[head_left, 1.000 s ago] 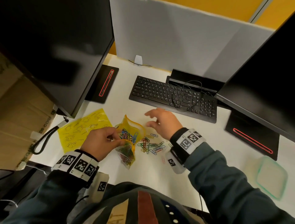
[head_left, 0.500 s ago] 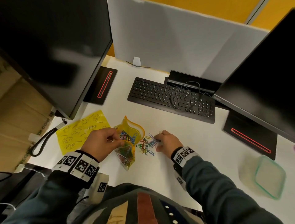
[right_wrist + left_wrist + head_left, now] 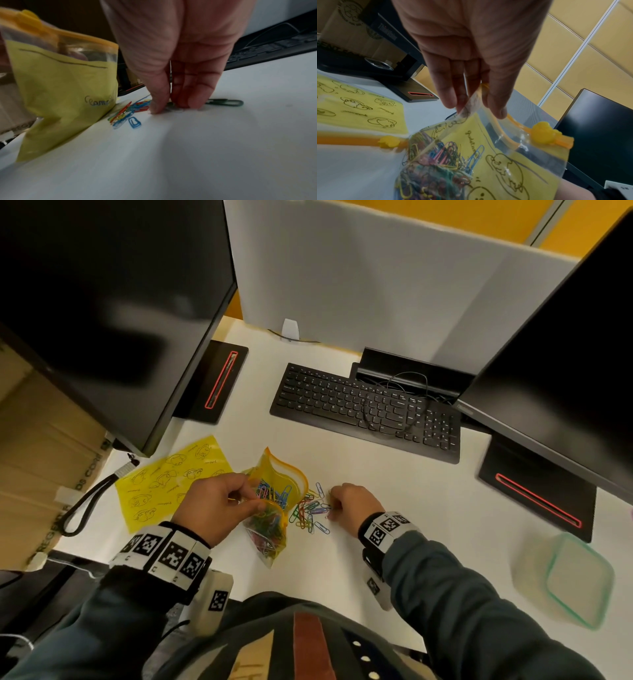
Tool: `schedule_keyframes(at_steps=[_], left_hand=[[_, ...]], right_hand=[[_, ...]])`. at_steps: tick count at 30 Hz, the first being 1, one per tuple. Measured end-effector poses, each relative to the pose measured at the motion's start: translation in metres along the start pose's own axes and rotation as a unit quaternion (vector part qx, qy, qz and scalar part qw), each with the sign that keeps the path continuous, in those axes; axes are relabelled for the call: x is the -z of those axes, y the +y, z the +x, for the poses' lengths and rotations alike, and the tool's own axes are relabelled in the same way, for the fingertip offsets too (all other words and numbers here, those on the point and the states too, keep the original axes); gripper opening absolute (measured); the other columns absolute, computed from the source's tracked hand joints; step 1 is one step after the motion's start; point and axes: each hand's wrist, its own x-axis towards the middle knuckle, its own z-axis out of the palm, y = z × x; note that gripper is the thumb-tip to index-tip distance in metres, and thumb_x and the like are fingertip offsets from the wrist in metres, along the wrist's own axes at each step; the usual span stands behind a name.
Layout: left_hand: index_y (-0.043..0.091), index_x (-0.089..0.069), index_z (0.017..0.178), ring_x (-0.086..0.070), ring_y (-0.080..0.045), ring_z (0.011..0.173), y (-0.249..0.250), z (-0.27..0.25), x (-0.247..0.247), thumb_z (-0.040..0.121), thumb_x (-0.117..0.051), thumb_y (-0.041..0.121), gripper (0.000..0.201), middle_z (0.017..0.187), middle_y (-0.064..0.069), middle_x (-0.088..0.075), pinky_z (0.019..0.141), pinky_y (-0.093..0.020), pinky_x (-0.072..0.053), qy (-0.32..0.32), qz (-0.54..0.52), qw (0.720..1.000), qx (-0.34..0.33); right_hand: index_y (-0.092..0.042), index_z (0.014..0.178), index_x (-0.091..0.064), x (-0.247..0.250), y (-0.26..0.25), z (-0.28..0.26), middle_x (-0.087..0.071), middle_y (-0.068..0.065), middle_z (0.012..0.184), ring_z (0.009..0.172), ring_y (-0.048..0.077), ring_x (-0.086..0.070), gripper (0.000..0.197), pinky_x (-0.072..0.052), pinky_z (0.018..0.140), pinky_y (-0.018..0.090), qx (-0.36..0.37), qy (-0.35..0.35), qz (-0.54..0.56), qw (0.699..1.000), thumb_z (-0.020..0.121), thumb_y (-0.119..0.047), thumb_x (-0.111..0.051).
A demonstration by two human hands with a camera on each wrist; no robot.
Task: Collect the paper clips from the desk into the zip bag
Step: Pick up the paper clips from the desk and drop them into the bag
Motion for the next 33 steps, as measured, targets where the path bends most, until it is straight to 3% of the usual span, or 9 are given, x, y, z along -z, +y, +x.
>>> schedule_keyframes(at_steps=[3, 7, 9, 13, 18, 24, 28, 31, 33], left_hand=[[0.013, -0.063, 0.064, -0.06, -0.002, 0.086, -0.002, 0.002, 0.0, 0.067, -0.079, 0.013, 0.016, 0.105, 0.003, -0.067, 0.071, -0.008, -0.039, -0.003, -0.013, 1.0, 0.011], [0.012, -0.062, 0.064, -0.056, 0.004, 0.078, 0.001, 0.003, -0.002, 0.067, -0.079, 0.014, 0.017, 0.094, 0.006, -0.064, 0.066, -0.006, -0.037, 0.0, -0.003, 1.0, 0.009], [0.012, -0.062, 0.064, -0.055, 0.005, 0.073, 0.0, 0.004, -0.002, 0.067, -0.079, 0.015, 0.017, 0.088, 0.006, -0.064, 0.062, -0.003, -0.036, 0.001, 0.003, 1.0, 0.009], [0.013, -0.061, 0.062, -0.063, -0.009, 0.096, -0.004, 0.005, -0.002, 0.067, -0.078, 0.014, 0.018, 0.108, 0.001, -0.069, 0.078, -0.019, -0.045, -0.008, -0.02, 1.0, 0.006], [0.012, -0.062, 0.062, -0.062, -0.01, 0.099, -0.004, 0.006, -0.002, 0.067, -0.078, 0.011, 0.017, 0.111, -0.001, -0.068, 0.079, -0.02, -0.044, -0.006, -0.026, 1.0, 0.01], [0.016, -0.06, 0.06, -0.062, -0.011, 0.096, -0.003, 0.008, 0.0, 0.067, -0.078, 0.012, 0.019, 0.11, -0.003, -0.069, 0.071, -0.011, -0.041, -0.009, -0.013, 1.0, -0.003], [0.016, -0.061, 0.061, -0.062, -0.009, 0.096, -0.002, 0.009, 0.001, 0.067, -0.078, 0.013, 0.018, 0.11, -0.002, -0.069, 0.07, -0.01, -0.04, -0.015, -0.008, 1.0, -0.001], [0.017, -0.061, 0.059, -0.058, 0.0, 0.086, 0.001, 0.009, 0.001, 0.067, -0.078, 0.013, 0.02, 0.102, 0.002, -0.069, 0.067, -0.004, -0.038, -0.014, -0.008, 1.0, 0.004], [0.021, -0.058, 0.057, -0.056, 0.004, 0.079, 0.004, 0.009, 0.001, 0.067, -0.078, 0.012, 0.024, 0.096, 0.002, -0.068, 0.065, -0.003, -0.038, -0.011, -0.003, 1.0, 0.002]], right_hand=[[-0.01, 0.099, -0.057, 0.001, 0.001, -0.001, -0.056, 0.011, 0.107, 0.091, 0.028, -0.055, 0.023, -0.043, 0.076, 0.031, -0.013, 0.01, 0.011, 1.0, 0.081, -0.02, -0.065], [-0.015, 0.125, -0.047, 0.0, -0.006, 0.005, -0.047, 0.008, 0.121, 0.11, 0.028, -0.048, 0.055, -0.047, 0.089, 0.036, 0.02, 0.005, 0.015, 1.0, 0.075, -0.016, -0.071], [-0.013, 0.123, -0.05, 0.0, -0.011, 0.01, -0.047, 0.01, 0.12, 0.11, 0.029, -0.047, 0.049, -0.045, 0.089, 0.035, 0.045, -0.001, -0.01, 0.999, 0.077, -0.013, -0.067], [-0.007, 0.111, -0.058, 0.001, -0.015, 0.016, -0.055, 0.013, 0.113, 0.104, 0.031, -0.054, 0.026, -0.045, 0.086, 0.034, 0.063, 0.012, -0.015, 0.998, 0.086, -0.007, -0.052], [-0.004, 0.107, -0.056, -0.002, -0.018, 0.015, -0.057, 0.016, 0.11, 0.101, 0.033, -0.055, 0.021, -0.045, 0.082, 0.036, 0.055, 0.002, -0.062, 0.997, 0.09, -0.008, -0.045], [-0.003, 0.112, -0.05, -0.002, -0.016, 0.006, -0.053, 0.016, 0.115, 0.106, 0.032, -0.052, 0.023, -0.045, 0.083, 0.037, 0.028, -0.007, -0.064, 0.998, 0.091, -0.005, -0.042], [-0.006, 0.101, -0.055, 0.026, -0.012, -0.008, -0.057, 0.014, 0.105, 0.096, 0.031, -0.056, 0.015, -0.044, 0.077, 0.034, 0.005, 0.071, 0.009, 0.997, 0.09, -0.004, -0.046], [-0.007, 0.101, -0.057, 0.053, -0.026, -0.016, -0.056, 0.012, 0.102, 0.094, 0.029, -0.053, 0.015, -0.042, 0.076, 0.034, 0.071, 0.136, 0.037, 0.987, 0.091, -0.006, -0.045], [-0.008, 0.103, -0.058, 0.064, -0.045, -0.017, -0.055, 0.011, 0.103, 0.097, 0.029, -0.051, 0.016, -0.042, 0.076, 0.035, 0.141, 0.133, 0.007, 0.981, 0.09, -0.006, -0.047]])
